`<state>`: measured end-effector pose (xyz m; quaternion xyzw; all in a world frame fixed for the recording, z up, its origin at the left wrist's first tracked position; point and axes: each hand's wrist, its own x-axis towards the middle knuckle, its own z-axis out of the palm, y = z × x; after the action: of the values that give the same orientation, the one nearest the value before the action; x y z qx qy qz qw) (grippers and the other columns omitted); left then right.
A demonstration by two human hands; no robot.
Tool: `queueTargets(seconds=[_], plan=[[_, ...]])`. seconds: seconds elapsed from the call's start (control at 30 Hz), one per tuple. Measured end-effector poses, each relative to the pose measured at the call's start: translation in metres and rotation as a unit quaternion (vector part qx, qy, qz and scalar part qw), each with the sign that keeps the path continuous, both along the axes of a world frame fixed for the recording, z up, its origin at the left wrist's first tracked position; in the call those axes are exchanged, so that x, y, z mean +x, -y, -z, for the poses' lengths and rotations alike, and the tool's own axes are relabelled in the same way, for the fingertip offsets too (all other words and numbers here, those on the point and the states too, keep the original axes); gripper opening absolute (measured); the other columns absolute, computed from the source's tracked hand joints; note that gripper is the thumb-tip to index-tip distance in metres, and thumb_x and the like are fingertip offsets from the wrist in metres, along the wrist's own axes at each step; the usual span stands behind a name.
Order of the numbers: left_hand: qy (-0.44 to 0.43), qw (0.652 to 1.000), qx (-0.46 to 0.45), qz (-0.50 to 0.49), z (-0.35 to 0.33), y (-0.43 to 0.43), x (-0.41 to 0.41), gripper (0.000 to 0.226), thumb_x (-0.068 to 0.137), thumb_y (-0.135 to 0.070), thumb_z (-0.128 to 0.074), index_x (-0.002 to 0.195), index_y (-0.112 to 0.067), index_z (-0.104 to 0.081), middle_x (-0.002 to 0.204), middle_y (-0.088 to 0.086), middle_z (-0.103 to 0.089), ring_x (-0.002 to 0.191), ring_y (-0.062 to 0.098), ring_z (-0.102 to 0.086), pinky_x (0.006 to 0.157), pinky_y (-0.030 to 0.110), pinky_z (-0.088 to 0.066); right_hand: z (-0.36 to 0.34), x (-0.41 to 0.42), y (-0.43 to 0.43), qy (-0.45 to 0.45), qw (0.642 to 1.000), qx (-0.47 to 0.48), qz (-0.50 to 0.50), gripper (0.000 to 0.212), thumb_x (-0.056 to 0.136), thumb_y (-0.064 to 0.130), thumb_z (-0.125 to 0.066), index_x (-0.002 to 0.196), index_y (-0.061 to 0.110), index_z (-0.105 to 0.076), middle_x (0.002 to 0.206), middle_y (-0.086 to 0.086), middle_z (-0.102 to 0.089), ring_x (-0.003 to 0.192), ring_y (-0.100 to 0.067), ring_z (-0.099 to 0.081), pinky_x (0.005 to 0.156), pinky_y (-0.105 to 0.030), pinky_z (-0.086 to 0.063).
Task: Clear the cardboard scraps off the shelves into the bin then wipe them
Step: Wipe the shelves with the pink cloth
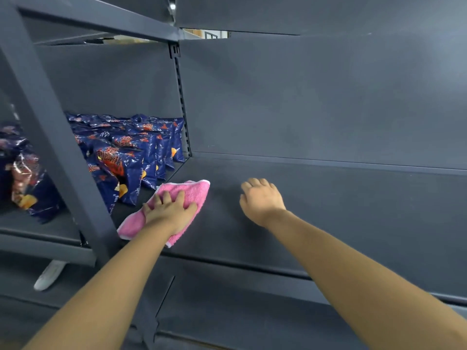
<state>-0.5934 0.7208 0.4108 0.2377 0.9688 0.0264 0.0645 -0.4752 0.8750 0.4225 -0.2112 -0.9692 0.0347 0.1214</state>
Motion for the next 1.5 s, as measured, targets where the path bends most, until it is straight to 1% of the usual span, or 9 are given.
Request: queueTargets(seconds=[0.6, 0.77, 0.87, 1.0, 1.1, 1.17, 1.3, 1.43, 1.5], plan=[[-0.002, 0.996, 0.034, 0.08, 0.003, -0.069, 0.194, 0.063, 0.093, -0.052, -0.021, 0.148, -0.027, -0.003, 0.156, 0.011, -0.007, 0.144, 0.032, -0.002, 0.115, 0.055, -0.002, -0.015, 0.113, -0.002, -0.007, 0.997, -0.043, -0.066, 0.035, 0.095, 0.02, -0.034, 0.126, 0.009, -0.047, 0.133, -0.01, -0.047, 0.122, -0.029, -0.04, 0.103, -0.033, -0.029], [-0.052, 0.965, 0.07, 0.247, -0.005, -0.099, 0.25, 0.053, 0.094, -0.035, -0.029, 0.143, -0.026, -0.015, 0.145, 0.003, -0.027, 0.135, 0.025, -0.024, 0.113, 0.039, -0.019, -0.018, 0.135, -0.013, 0.003, 0.987, -0.108, -0.114, 0.034, 0.095, 0.014, -0.036, 0.124, 0.008, -0.053, 0.128, -0.012, -0.054, 0.12, -0.031, -0.046, 0.1, -0.036, -0.038], [0.044, 0.946, 0.107, 0.303, -0.011, -0.098, 0.259, 0.049, 0.095, -0.03, -0.036, 0.142, -0.029, -0.025, 0.143, -0.002, -0.037, 0.133, 0.018, -0.032, 0.108, 0.026, -0.024, -0.011, 0.149, -0.017, 0.031, 0.977, -0.17, -0.128, 0.031, 0.096, 0.016, -0.036, 0.114, 0.006, -0.06, 0.121, -0.01, -0.062, 0.114, -0.03, -0.053, 0.097, -0.039, -0.042], [0.052, 0.929, 0.107, 0.352, -0.009, -0.059, 0.214, 0.046, 0.086, -0.021, -0.05, 0.131, -0.013, -0.046, 0.144, 0.006, -0.042, 0.131, 0.018, -0.037, 0.106, 0.02, -0.025, -0.003, 0.164, -0.021, 0.032, 0.962, -0.201, -0.183, 0.036, 0.099, 0.028, -0.034, 0.132, 0.021, -0.049, 0.135, 0.003, -0.054, 0.126, -0.016, -0.045, 0.109, -0.033, -0.032], [0.016, 0.909, 0.099, 0.404, 0.002, -0.015, 0.165, 0.064, 0.067, -0.017, -0.045, 0.131, -0.021, -0.049, 0.145, -0.005, -0.039, 0.137, 0.009, -0.029, 0.116, 0.025, -0.019, 0.009, 0.157, -0.002, 0.091, 0.954, -0.109, -0.264, 0.058, 0.098, 0.036, -0.037, 0.149, 0.022, -0.013, 0.158, 0.002, -0.014, 0.146, -0.01, -0.009, 0.119, -0.026, -0.006], [-0.006, 0.91, 0.103, 0.402, 0.004, 0.013, 0.143, 0.072, 0.065, -0.015, -0.043, 0.137, -0.024, -0.043, 0.148, -0.015, -0.026, 0.139, 0.0, -0.02, 0.118, 0.019, -0.011, 0.015, 0.139, 0.024, 0.093, 0.959, -0.033, -0.265, 0.067, 0.097, 0.035, -0.037, 0.15, 0.017, 0.0, 0.159, 0.0, -0.002, 0.147, -0.013, 0.0, 0.12, -0.029, 0.0], [-0.054, 0.928, 0.109, 0.353, 0.011, 0.064, 0.107, 0.082, 0.075, 0.004, -0.049, 0.145, -0.026, -0.019, 0.145, -0.019, -0.004, 0.139, 0.0, -0.007, 0.112, 0.007, 0.003, 0.016, 0.087, 0.08, 0.126, 0.961, 0.068, -0.235, 0.07, 0.095, 0.029, -0.037, 0.147, 0.003, 0.001, 0.152, -0.022, -0.016, 0.142, -0.034, -0.014, 0.118, -0.042, -0.013], [-0.084, 0.946, 0.104, 0.296, 0.027, 0.098, 0.07, 0.1, 0.059, 0.019, -0.052, 0.144, -0.021, -0.016, 0.148, 0.004, -0.025, 0.141, 0.014, -0.019, 0.105, -0.001, 0.01, 0.01, 0.046, 0.114, 0.142, 0.954, 0.107, -0.241, 0.075, 0.092, 0.032, -0.042, 0.146, 0.0, -0.001, 0.145, -0.023, -0.028, 0.134, -0.037, -0.027, 0.114, -0.044, -0.019], [-0.112, 0.947, 0.119, 0.278, 0.031, 0.101, 0.064, 0.098, 0.065, 0.015, -0.057, 0.146, -0.016, -0.012, 0.148, 0.006, -0.022, 0.142, 0.021, -0.022, 0.106, 0.001, 0.012, 0.007, 0.035, 0.122, 0.152, 0.953, 0.109, -0.24, 0.077, 0.091, 0.038, -0.043, 0.146, 0.0, -0.003, 0.143, -0.021, -0.029, 0.131, -0.036, -0.029, 0.112, -0.044, -0.02]])
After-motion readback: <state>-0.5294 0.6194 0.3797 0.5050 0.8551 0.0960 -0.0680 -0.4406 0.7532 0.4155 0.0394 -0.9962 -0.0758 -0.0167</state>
